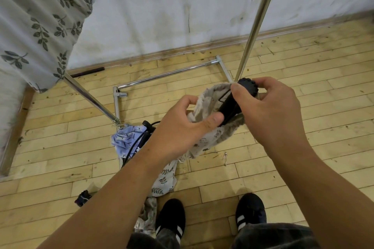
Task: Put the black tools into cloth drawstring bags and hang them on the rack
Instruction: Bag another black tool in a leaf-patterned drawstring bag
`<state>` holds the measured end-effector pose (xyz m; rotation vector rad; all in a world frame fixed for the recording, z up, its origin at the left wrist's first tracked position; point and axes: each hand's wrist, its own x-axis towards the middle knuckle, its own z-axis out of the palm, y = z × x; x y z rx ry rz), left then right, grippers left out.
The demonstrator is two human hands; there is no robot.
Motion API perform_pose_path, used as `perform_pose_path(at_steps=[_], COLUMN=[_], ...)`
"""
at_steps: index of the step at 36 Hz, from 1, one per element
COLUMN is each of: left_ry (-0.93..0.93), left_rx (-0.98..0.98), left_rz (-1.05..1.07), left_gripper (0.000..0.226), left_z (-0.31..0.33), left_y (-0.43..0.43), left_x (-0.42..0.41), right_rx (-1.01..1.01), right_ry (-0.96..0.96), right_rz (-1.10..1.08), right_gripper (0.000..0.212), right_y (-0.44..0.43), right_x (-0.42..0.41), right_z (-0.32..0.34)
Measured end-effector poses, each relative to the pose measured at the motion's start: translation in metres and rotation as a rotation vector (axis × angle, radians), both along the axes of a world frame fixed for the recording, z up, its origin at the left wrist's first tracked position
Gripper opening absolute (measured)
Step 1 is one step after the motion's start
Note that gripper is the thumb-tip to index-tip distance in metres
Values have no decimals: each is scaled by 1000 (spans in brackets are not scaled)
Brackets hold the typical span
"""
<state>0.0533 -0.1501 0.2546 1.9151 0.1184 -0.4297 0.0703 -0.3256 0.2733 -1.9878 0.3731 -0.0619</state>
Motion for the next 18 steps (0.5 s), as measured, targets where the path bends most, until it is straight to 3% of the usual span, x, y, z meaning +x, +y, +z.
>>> perform_pose_path(at_steps=[3,5,10,18], left_ry=[-97,-133,-108,-194], left_rx=[142,254,319,422], left_rz=[69,109,215,136], left_gripper=[16,7,11,28], left_z=[-6,-11,-10,9], left_y=[7,13,22,20], left_x=[4,8,13,9], right_rx=[-36,-54,-112,-166], right_ry=[-5,-9,-5,8], right_rz=[28,37,45,70], right_gripper=[48,50,48,41], right_y=[-2,-2,-2,-2], right_x=[-2,-2,-3,-5], right_z=[-2,-3,-4,-6])
